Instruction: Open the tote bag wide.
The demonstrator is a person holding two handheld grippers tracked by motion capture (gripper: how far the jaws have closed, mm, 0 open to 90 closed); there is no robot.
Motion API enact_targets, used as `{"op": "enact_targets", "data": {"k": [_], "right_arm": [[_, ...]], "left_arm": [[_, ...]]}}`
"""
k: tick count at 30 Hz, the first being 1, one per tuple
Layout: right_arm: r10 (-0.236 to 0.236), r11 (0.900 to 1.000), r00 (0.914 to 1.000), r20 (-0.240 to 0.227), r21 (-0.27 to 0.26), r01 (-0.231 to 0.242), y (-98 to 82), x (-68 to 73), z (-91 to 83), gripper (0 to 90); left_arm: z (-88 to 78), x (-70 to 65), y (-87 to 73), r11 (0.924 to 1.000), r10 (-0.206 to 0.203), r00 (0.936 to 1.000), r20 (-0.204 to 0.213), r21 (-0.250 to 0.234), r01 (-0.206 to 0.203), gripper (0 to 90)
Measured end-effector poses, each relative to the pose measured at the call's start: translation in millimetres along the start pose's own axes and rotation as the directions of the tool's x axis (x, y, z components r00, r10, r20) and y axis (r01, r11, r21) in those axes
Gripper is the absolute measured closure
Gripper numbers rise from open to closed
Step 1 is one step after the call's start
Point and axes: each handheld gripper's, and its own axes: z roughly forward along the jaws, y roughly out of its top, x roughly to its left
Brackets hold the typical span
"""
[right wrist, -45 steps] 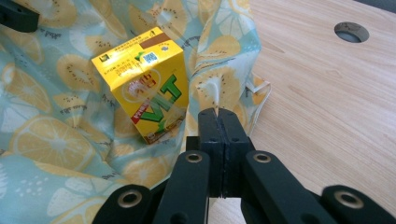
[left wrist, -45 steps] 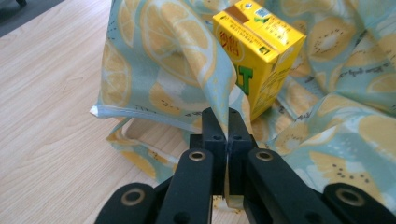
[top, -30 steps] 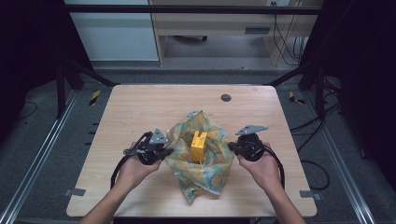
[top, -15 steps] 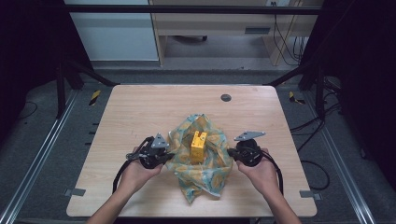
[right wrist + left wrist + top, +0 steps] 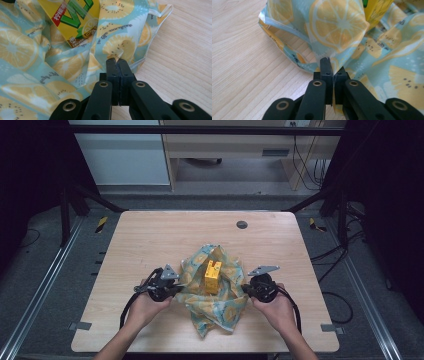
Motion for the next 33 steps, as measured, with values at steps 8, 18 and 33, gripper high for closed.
{"op": "enact_targets", "data": {"k": [8,18,33], "right_arm": [[-0.019,1.000,0.9998,-0.009,0.016,0.019,-3.7,3.3,6.2,89.4],[-0.027,0.999,0.9996,0.001,0.037,0.027,-4.7,4.1,10.1,90.0],[-0.029,0.999,0.9991,0.032,0.045,0.027,-12.9,-2.1,10.8,89.9]], "left_arm": [[4.7,3.0,-6.2,0.9999,0.004,0.9998,-0.022,0.014,-0.003,89.8],[7.0,6.6,-16.6,0.9997,-0.017,0.9994,-0.030,0.018,0.018,89.9],[4.8,11.9,-23.0,0.9991,-0.039,0.9973,-0.062,0.012,0.040,90.0]]}}
